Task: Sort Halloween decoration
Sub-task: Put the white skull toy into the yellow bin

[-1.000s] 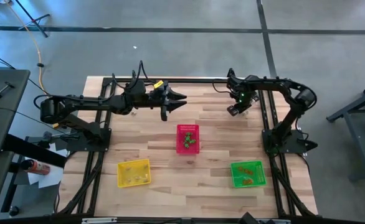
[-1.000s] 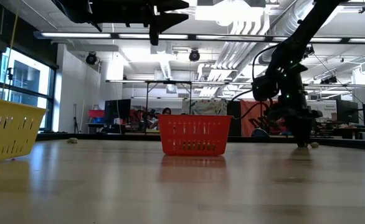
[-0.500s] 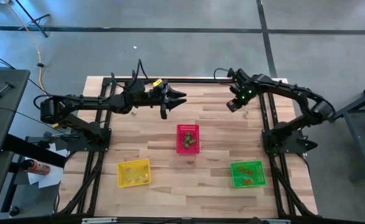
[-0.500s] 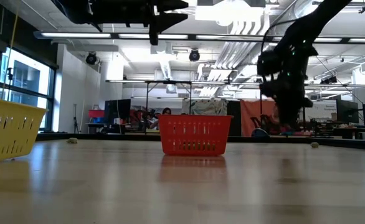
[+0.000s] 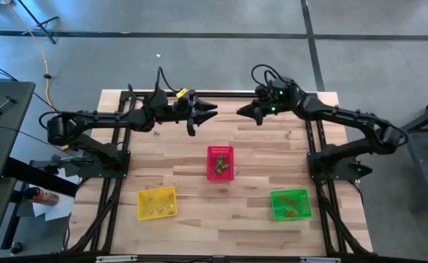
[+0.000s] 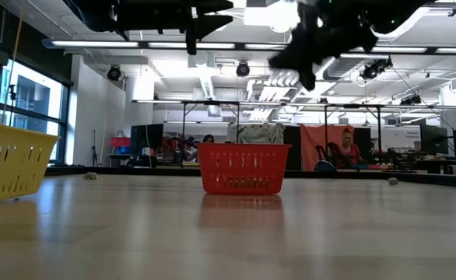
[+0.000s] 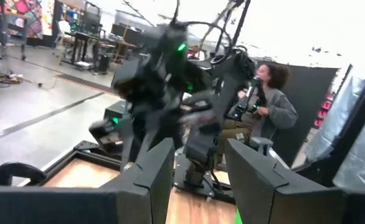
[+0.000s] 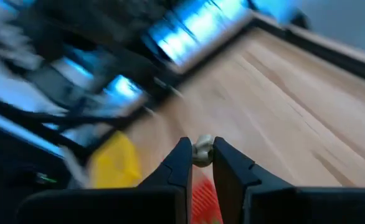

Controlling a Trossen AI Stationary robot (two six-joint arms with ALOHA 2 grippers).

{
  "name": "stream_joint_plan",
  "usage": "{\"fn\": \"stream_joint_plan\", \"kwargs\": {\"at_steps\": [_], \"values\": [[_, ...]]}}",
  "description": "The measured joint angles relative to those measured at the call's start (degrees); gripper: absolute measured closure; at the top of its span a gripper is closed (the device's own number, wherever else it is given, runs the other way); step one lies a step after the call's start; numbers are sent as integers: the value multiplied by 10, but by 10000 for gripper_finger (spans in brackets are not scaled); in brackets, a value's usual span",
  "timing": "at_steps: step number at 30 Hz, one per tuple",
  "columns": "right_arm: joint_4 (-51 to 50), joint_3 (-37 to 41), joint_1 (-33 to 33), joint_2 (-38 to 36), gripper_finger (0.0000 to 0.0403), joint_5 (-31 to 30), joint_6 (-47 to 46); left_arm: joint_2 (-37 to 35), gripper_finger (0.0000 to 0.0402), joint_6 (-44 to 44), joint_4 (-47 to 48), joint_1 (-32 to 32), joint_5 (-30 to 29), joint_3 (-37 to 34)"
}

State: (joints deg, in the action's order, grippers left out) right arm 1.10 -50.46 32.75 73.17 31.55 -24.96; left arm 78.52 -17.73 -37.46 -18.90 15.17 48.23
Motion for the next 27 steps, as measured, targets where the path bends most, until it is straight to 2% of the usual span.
{"fn": "stream_joint_plan", "kwargs": {"at_steps": [3,7,11,15,21,27], "values": [[96,0,-45,0,369,-2,-11,0,268,24,4,0,27,0],[181,0,-97,0,369,-19,-12,0,268,49,5,2,33,0],[212,0,-137,0,369,-73,-13,0,268,83,6,7,32,0],[219,0,-154,0,369,-101,-21,0,268,171,11,27,23,0],[218,0,-157,1,369,-116,-53,0,268,284,17,64,-65,0],[220,-1,-160,17,369,-111,-100,0,268,476,16,118,-179,0]]}}
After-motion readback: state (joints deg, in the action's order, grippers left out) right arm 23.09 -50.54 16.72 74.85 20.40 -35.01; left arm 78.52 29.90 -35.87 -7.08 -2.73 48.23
